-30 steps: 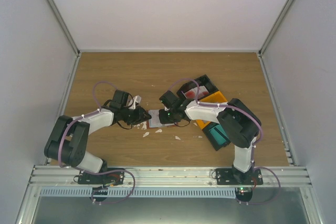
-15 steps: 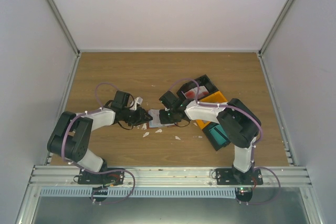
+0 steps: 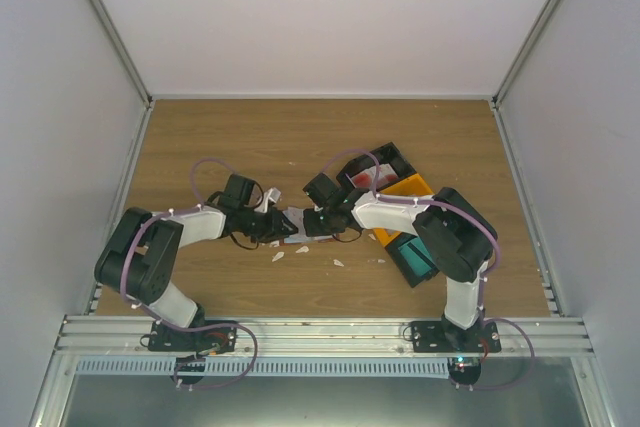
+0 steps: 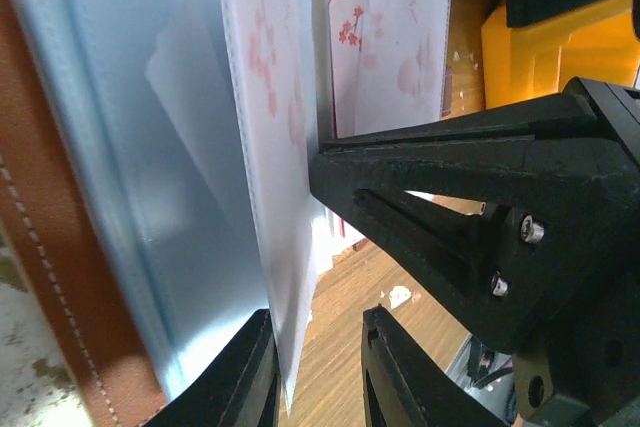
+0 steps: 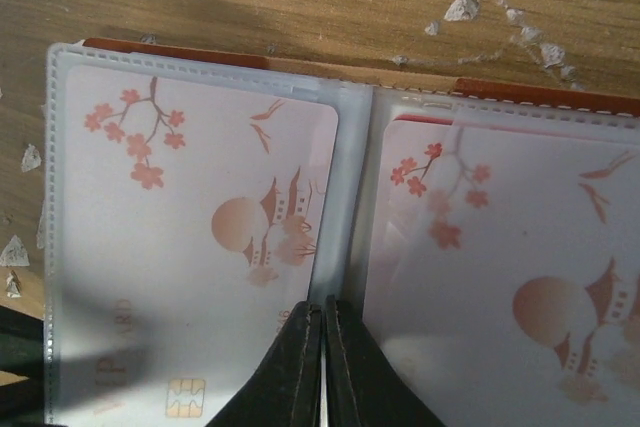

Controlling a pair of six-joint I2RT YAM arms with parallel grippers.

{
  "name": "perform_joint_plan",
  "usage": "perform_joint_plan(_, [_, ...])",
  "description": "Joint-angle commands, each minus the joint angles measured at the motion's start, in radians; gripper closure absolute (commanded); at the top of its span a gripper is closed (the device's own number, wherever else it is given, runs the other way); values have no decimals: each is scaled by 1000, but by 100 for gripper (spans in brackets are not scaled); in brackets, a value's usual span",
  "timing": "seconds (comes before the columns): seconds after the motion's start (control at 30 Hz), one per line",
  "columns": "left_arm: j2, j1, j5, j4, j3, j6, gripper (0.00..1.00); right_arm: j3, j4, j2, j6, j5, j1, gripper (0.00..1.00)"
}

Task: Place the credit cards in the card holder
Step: Turn over the card slot in the card holder.

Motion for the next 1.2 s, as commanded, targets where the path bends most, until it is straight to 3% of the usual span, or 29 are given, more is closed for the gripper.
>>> perform_joint_plan(0.0, [11, -20, 25, 43, 27, -2, 74, -14, -13, -9, -2, 7, 9, 94])
perform_joint_plan(0.13, [5, -32, 31, 44, 44, -5, 73, -7, -20, -48, 9, 32, 10, 91])
perform_joint_plan(0.4, [24, -70, 49, 33, 90, 1, 66, -47, -58, -216, 66, 210, 8, 72])
perform_joint_plan(0.7, [105, -137, 11, 32, 185, -10, 54, -183, -94, -445, 159, 377, -25, 70])
perform_joint_plan(1.0, [197, -178, -118, 46, 218, -37, 49, -299, -95, -577, 146, 331, -97, 68])
perform_joint_plan(1.17, [118, -180, -168, 20, 225, -31, 46, -274, -163, -646, 41, 317, -148, 67])
